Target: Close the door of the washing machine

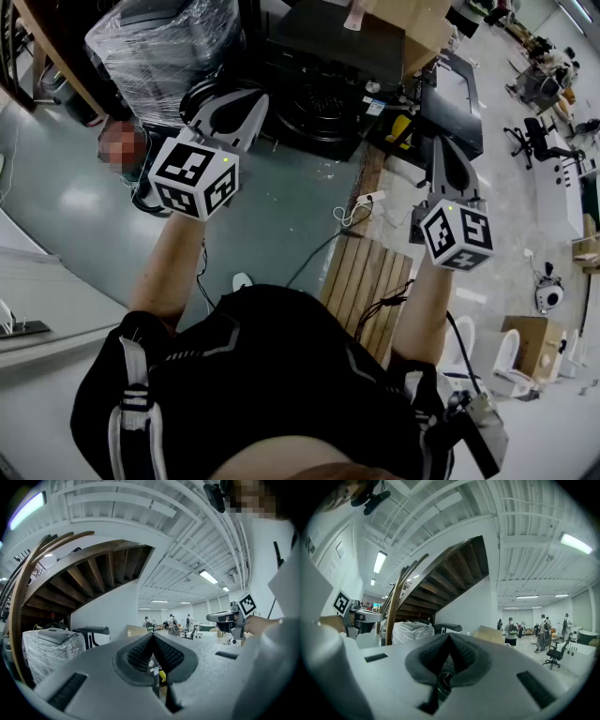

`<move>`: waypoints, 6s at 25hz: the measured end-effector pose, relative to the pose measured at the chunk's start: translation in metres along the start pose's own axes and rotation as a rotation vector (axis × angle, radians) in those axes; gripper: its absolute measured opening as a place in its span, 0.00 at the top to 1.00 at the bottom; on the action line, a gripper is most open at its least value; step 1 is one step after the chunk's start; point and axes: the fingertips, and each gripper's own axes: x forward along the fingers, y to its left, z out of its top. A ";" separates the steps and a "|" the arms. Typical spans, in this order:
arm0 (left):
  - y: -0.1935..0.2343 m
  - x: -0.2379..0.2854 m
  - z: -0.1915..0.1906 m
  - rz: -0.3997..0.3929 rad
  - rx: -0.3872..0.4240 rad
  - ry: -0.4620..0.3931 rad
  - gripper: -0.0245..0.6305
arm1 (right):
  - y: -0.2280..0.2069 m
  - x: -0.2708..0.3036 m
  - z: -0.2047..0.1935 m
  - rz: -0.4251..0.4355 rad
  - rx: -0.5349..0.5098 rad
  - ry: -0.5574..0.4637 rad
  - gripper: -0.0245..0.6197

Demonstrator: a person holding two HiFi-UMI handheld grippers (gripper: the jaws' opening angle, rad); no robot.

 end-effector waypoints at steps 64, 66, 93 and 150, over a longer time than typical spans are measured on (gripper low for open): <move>0.181 0.059 -0.040 0.058 0.055 0.019 0.96 | 0.091 0.222 -0.008 0.091 -0.004 -0.012 0.95; 0.186 0.079 -0.043 0.055 0.056 0.024 0.96 | 0.079 0.241 -0.013 0.098 -0.007 -0.006 0.95; 0.245 0.278 -0.067 0.144 0.187 0.200 0.96 | -0.049 0.419 -0.067 0.234 0.084 0.032 0.95; 0.559 0.198 -0.553 -0.440 0.122 0.924 0.71 | 0.347 0.563 -0.323 0.408 0.245 0.680 0.95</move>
